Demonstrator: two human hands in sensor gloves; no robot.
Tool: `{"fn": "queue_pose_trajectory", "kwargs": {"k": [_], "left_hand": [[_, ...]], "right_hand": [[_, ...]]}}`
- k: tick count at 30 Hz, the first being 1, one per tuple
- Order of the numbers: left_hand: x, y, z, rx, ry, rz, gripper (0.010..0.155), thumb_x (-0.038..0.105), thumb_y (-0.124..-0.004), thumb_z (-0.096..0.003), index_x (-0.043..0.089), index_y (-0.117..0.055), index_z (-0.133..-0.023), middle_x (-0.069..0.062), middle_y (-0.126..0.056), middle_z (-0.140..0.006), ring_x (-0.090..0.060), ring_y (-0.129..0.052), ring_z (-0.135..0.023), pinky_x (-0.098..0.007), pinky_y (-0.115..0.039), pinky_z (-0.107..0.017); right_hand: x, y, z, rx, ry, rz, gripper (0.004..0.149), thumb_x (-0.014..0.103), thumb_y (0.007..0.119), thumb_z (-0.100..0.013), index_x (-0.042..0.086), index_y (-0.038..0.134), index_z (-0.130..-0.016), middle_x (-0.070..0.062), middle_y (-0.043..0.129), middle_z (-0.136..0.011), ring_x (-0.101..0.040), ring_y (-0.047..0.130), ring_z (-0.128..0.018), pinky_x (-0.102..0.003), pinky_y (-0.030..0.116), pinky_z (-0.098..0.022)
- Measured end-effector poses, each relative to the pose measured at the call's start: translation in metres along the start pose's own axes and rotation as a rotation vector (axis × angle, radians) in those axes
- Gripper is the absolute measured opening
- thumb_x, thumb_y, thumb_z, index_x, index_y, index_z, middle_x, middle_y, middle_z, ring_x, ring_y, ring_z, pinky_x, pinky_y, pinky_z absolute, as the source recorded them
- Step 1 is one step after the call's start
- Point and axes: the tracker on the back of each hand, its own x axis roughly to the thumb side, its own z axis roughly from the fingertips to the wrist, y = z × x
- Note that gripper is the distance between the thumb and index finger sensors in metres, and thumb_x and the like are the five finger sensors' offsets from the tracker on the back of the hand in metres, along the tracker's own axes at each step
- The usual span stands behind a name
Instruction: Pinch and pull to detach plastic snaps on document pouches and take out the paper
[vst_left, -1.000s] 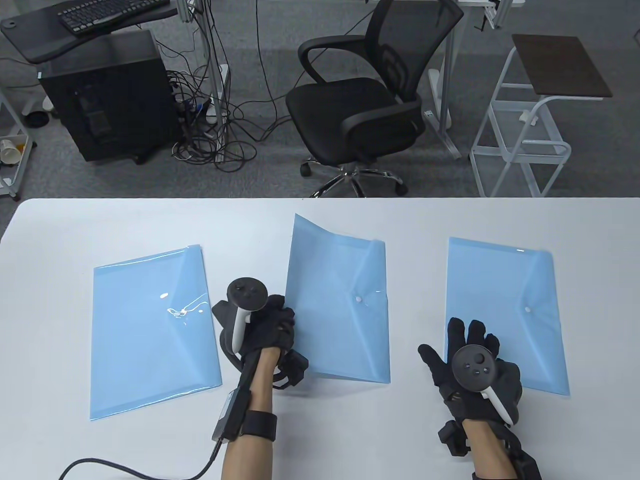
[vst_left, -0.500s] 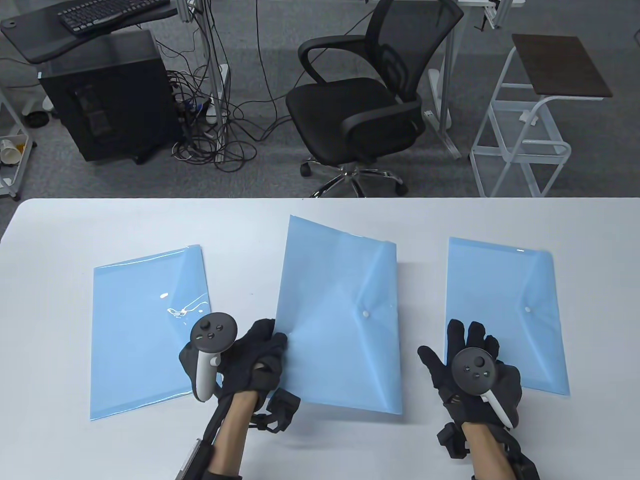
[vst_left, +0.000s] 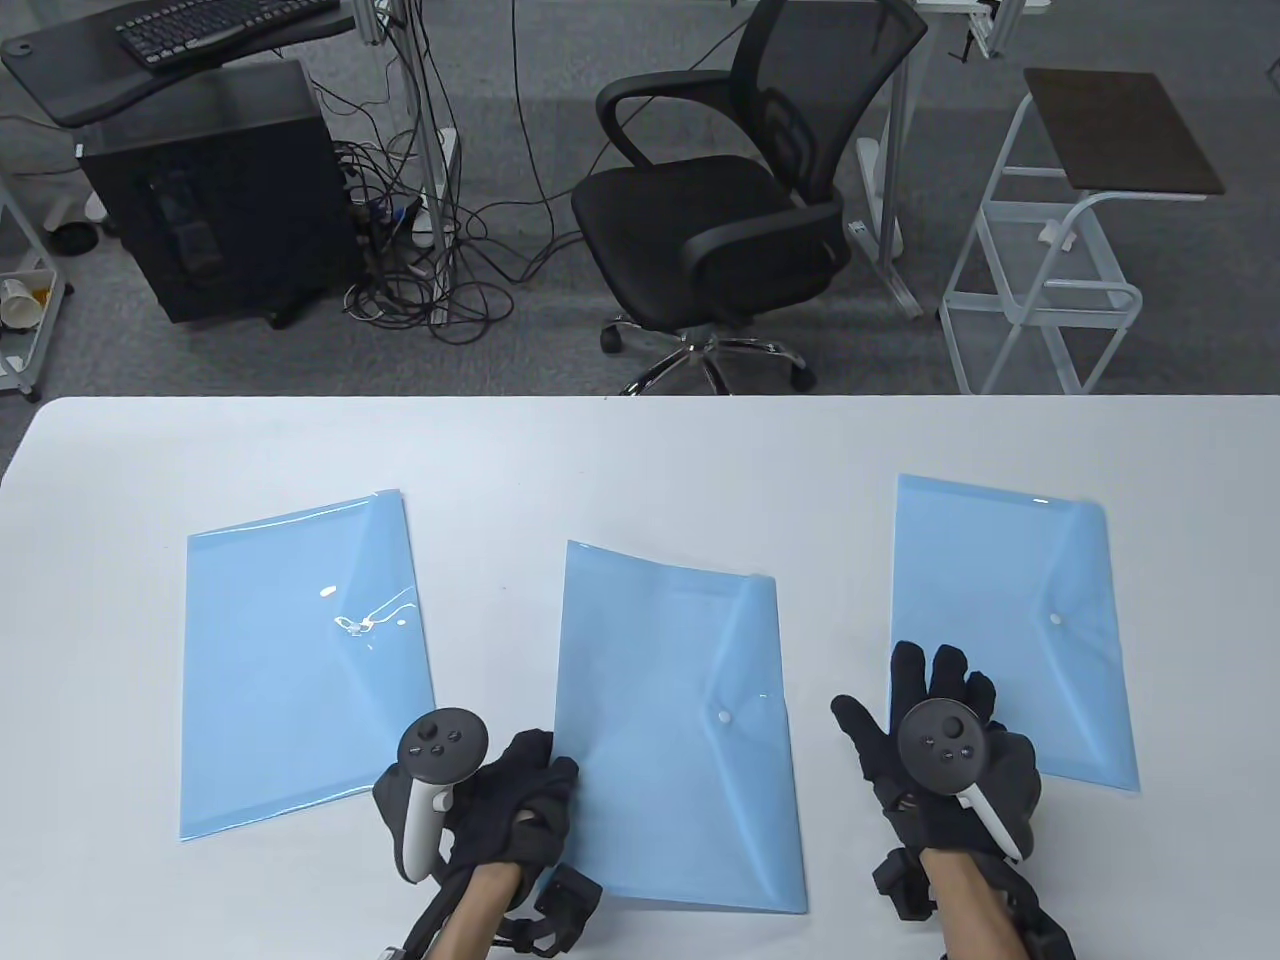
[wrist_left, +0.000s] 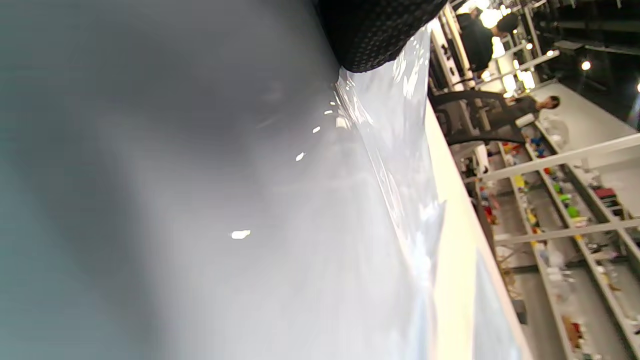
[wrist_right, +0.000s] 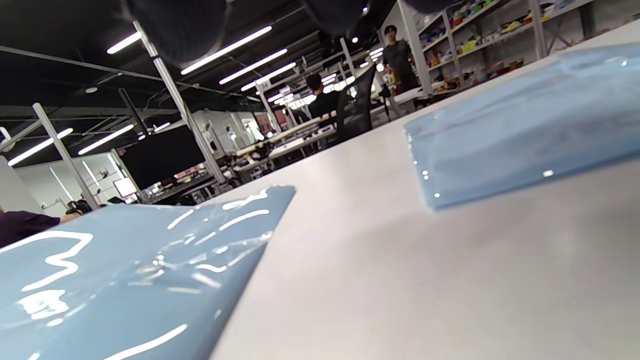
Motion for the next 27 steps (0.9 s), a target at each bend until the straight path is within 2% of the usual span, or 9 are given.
{"fn": "queue_pose_trajectory", "kwargs": {"k": [6, 10, 14, 18, 25, 27], "left_hand": [[-0.006, -0.004, -0.007, -0.005, 0.058, -0.039, 0.046, 0.024, -0.075, -0.0562, 0.005, -0.065, -0.098, -0.013, -0.093, -0.083, -0.020, -0.114, -0.051, -0.027, -0.104, -0.033], [-0.007, -0.003, -0.007, 0.004, 0.060, -0.050, 0.047, 0.024, -0.076, -0.0563, 0.004, -0.065, -0.097, -0.013, -0.094, -0.082, -0.021, -0.115, -0.053, -0.028, -0.104, -0.033], [-0.006, -0.004, -0.007, 0.018, 0.058, -0.078, 0.048, 0.025, -0.076, -0.0563, 0.004, -0.065, -0.098, -0.011, -0.094, -0.082, -0.021, -0.115, -0.054, -0.028, -0.104, -0.034], [-0.006, -0.004, -0.007, 0.017, 0.059, -0.081, 0.048, 0.025, -0.076, -0.0566, 0.004, -0.064, -0.098, -0.011, -0.093, -0.083, -0.021, -0.114, -0.055, -0.029, -0.104, -0.035], [-0.007, -0.004, -0.007, 0.009, 0.062, -0.080, 0.049, 0.025, -0.076, -0.0566, 0.004, -0.063, -0.098, -0.011, -0.093, -0.083, -0.021, -0.114, -0.055, -0.028, -0.104, -0.035], [-0.006, -0.004, -0.007, 0.012, 0.060, -0.086, 0.049, 0.025, -0.076, -0.0567, 0.003, -0.063, -0.098, -0.010, -0.093, -0.083, -0.021, -0.114, -0.055, -0.028, -0.104, -0.035]], "right_hand": [[0.009, 0.000, 0.003, 0.015, -0.033, 0.009, 0.088, 0.064, 0.062, -0.056, 0.004, 0.039, -0.117, -0.042, 0.032, -0.119, -0.075, 0.036, -0.095, -0.087, 0.042, -0.055], [0.023, 0.000, 0.006, 0.070, -0.092, -0.014, 0.090, 0.063, 0.067, -0.056, 0.003, 0.039, -0.117, -0.043, 0.033, -0.118, -0.075, 0.038, -0.095, -0.087, 0.043, -0.054], [0.047, 0.008, 0.005, 0.226, -0.156, -0.056, 0.094, 0.062, 0.074, -0.054, 0.001, 0.039, -0.116, -0.045, 0.034, -0.118, -0.075, 0.042, -0.094, -0.086, 0.047, -0.055], [0.071, 0.021, 0.000, 0.394, -0.199, 0.039, 0.099, 0.062, 0.079, -0.052, -0.001, 0.036, -0.116, -0.044, 0.034, -0.118, -0.073, 0.045, -0.096, -0.084, 0.049, -0.057], [0.098, 0.052, -0.011, 0.510, -0.221, 0.174, 0.102, 0.058, 0.083, -0.050, -0.003, 0.034, -0.115, -0.042, 0.034, -0.118, -0.068, 0.047, -0.099, -0.080, 0.052, -0.061], [0.104, 0.062, -0.013, 0.514, -0.226, 0.212, 0.102, 0.058, 0.083, -0.050, -0.003, 0.033, -0.115, -0.042, 0.035, -0.119, -0.067, 0.048, -0.099, -0.079, 0.052, -0.062]]}}
